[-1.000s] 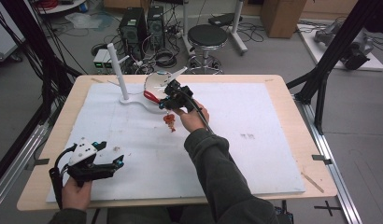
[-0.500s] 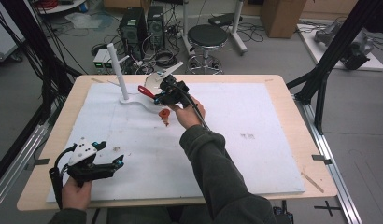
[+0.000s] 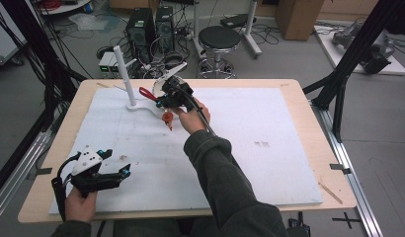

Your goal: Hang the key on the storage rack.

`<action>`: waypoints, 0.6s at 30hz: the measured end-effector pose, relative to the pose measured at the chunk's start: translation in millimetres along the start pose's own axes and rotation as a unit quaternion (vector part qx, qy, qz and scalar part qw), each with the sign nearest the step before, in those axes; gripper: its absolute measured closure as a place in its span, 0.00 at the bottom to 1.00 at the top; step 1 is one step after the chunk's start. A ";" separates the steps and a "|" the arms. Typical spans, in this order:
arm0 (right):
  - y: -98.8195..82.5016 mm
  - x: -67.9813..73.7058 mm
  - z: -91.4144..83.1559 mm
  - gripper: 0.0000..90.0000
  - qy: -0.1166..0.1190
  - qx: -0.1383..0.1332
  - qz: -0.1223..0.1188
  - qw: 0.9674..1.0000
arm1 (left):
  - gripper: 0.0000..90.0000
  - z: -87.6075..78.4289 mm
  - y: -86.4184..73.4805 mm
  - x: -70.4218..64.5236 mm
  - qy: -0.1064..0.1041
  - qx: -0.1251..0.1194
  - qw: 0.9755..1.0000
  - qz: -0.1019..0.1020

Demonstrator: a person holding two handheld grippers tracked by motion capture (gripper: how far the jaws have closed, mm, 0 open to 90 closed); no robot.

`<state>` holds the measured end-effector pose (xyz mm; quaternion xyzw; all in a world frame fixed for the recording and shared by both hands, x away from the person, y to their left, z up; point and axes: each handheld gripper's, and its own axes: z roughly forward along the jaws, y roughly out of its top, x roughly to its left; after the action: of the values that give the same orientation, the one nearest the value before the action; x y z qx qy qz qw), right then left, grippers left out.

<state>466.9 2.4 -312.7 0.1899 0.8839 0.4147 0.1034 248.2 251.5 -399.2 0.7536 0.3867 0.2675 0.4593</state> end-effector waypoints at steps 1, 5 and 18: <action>1.4 0.2 0.8 0.94 0.001 -0.001 0.000 1.000 | 0.23 0.0 0.0 0.1 -0.001 0.000 1.000 0.000; 8.8 1.8 3.7 0.94 0.000 -0.001 -0.005 1.000 | 0.23 -0.3 0.1 0.3 0.000 0.001 1.000 0.001; 25.9 8.5 17.0 0.94 -0.007 -0.005 -0.009 1.000 | 0.23 -0.3 0.1 0.3 0.000 -0.001 1.000 -0.001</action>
<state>471.5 32.9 -303.7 0.1842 0.8829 0.4165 0.1146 248.1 251.9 -399.0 0.7526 0.3876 0.2674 0.4603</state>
